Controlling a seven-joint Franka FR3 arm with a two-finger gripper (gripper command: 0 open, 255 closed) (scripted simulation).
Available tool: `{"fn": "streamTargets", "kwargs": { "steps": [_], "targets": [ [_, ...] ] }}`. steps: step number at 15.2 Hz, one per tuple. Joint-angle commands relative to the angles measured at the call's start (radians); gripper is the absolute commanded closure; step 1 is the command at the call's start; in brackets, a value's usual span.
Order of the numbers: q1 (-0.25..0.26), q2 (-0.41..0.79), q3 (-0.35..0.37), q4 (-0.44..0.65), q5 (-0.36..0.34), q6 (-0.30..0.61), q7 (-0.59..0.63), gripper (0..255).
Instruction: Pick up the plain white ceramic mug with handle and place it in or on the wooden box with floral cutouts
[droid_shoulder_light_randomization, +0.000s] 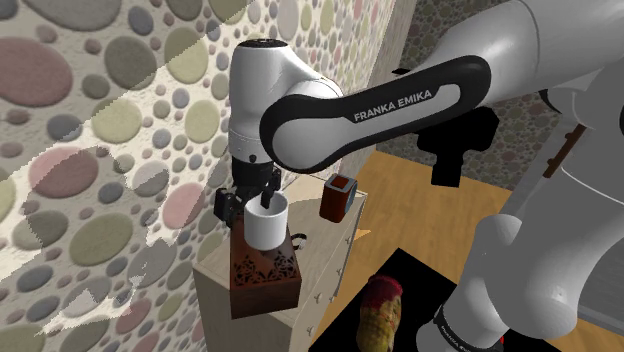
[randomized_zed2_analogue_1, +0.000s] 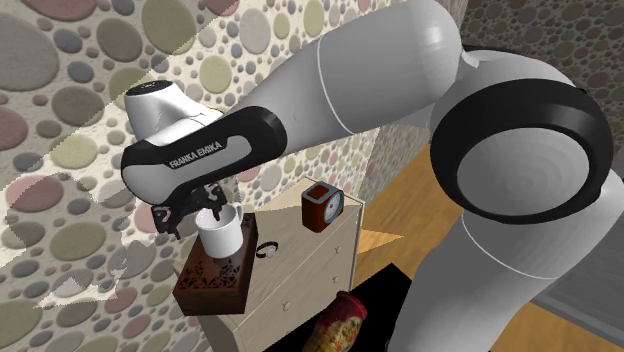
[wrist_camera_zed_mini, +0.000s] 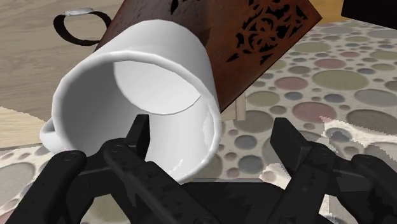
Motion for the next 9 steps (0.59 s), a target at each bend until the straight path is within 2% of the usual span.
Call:
{"fn": "streamTargets", "kwargs": {
  "steps": [1,2,9],
  "targets": [
    [0.003,-0.025,0.001,0.034,0.007,-0.06,-0.002,0],
    [0.003,-0.033,0.001,0.052,0.01,-0.086,-0.004,0],
    [0.003,-0.033,0.001,0.052,0.01,-0.086,-0.004,0]
  ]
}}
